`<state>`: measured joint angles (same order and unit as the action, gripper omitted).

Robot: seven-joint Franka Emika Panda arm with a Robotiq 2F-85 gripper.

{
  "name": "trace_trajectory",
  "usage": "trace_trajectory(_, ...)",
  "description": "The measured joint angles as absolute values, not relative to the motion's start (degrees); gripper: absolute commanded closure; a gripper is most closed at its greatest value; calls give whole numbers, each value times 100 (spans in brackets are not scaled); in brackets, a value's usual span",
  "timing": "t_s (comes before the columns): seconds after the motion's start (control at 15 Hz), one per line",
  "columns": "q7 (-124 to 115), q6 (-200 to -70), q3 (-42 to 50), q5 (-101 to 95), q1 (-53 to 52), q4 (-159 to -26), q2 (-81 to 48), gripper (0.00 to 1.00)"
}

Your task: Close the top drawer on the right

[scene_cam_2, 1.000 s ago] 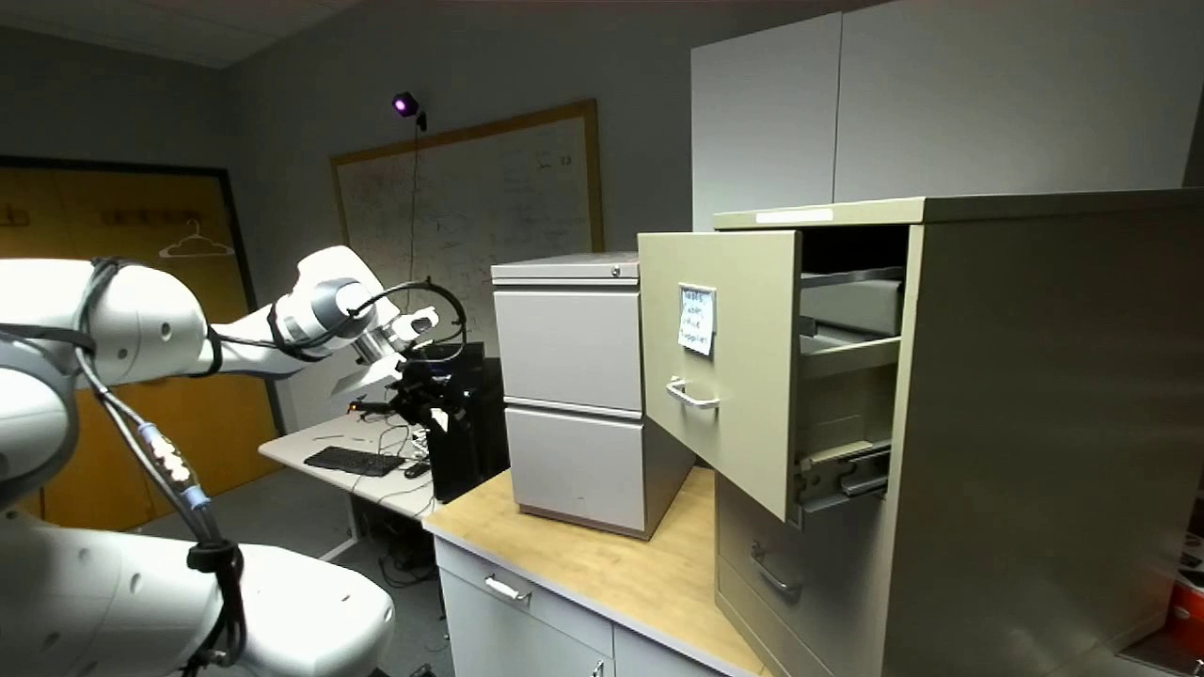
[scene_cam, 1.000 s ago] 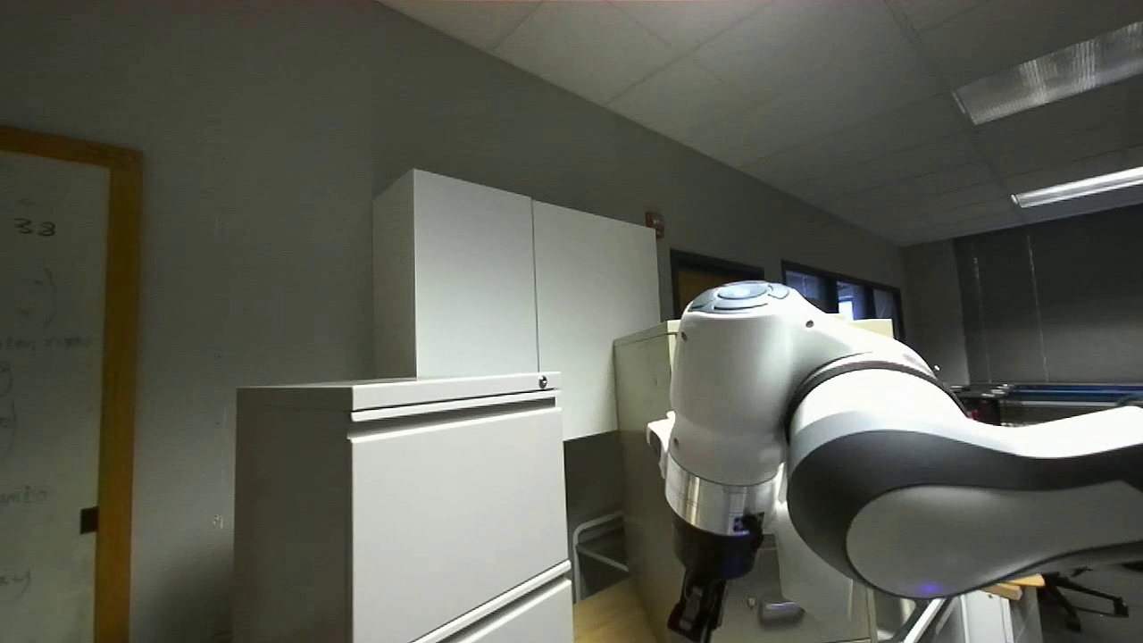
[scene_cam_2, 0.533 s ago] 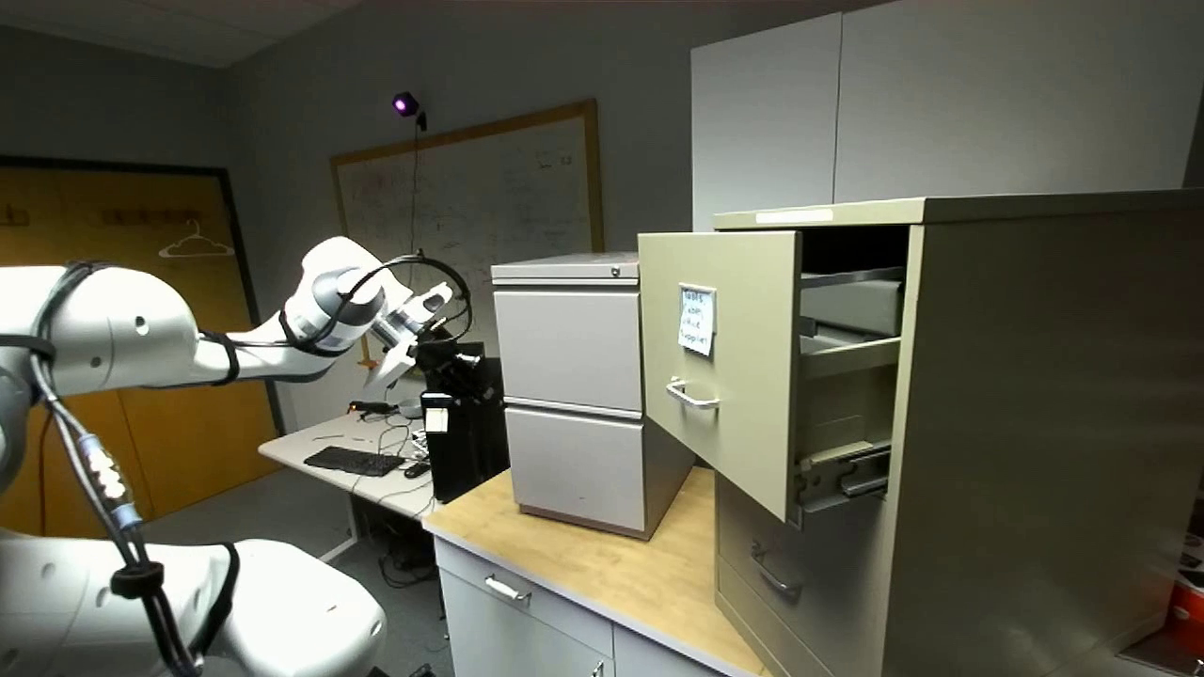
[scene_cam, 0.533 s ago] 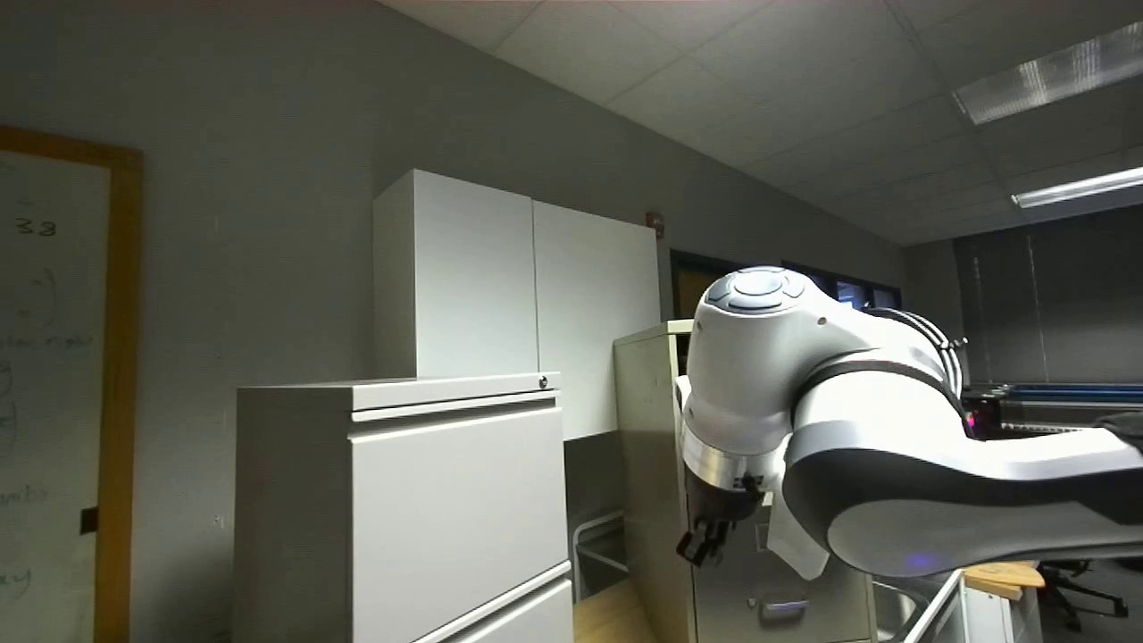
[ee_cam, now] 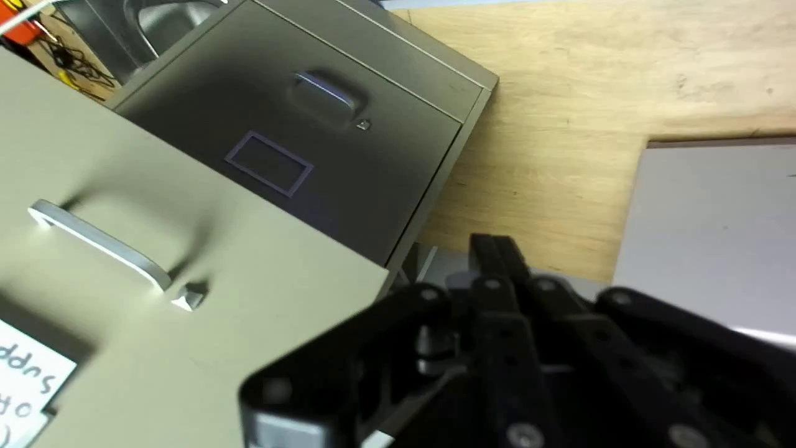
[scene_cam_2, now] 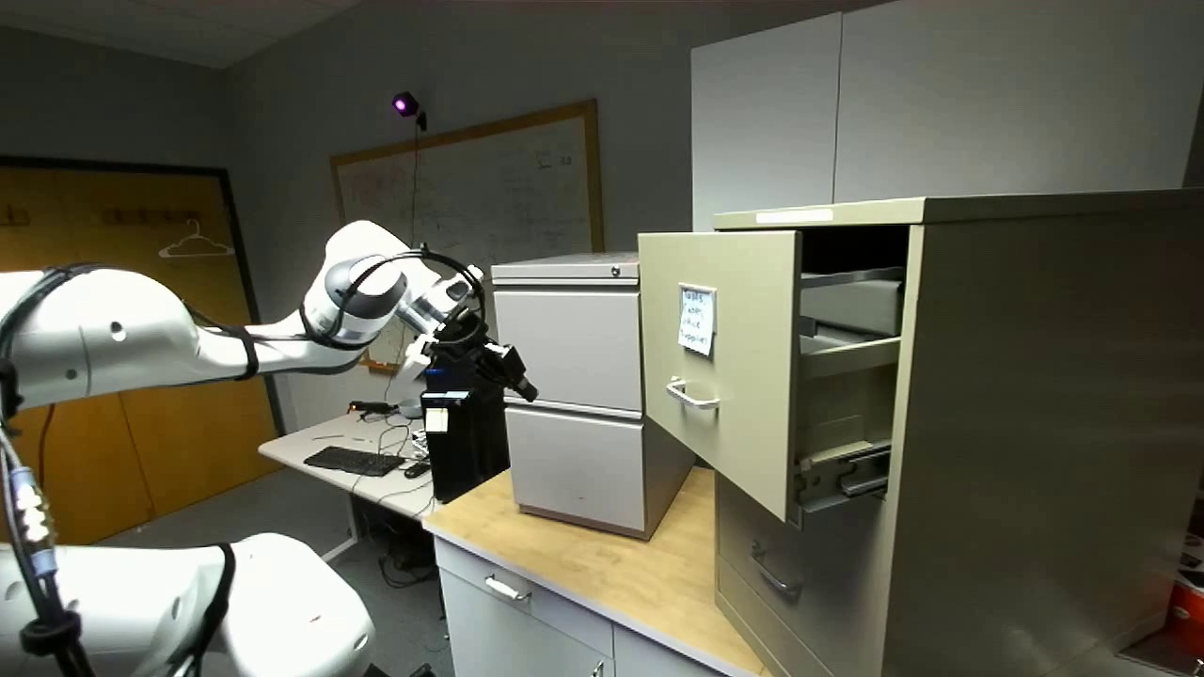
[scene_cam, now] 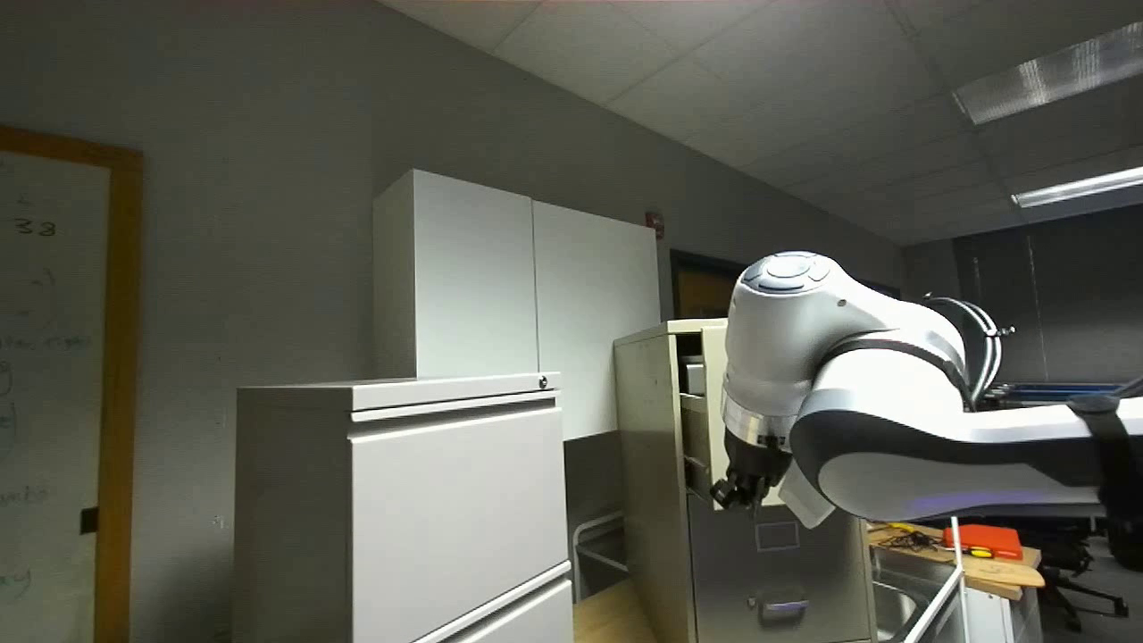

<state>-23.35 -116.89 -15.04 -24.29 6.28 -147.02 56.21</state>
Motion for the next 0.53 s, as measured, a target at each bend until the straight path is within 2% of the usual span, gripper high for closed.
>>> trace_trajectory(0.53, -2834, -12929, -905, -2434, 1708, -14908, 5626, 100)
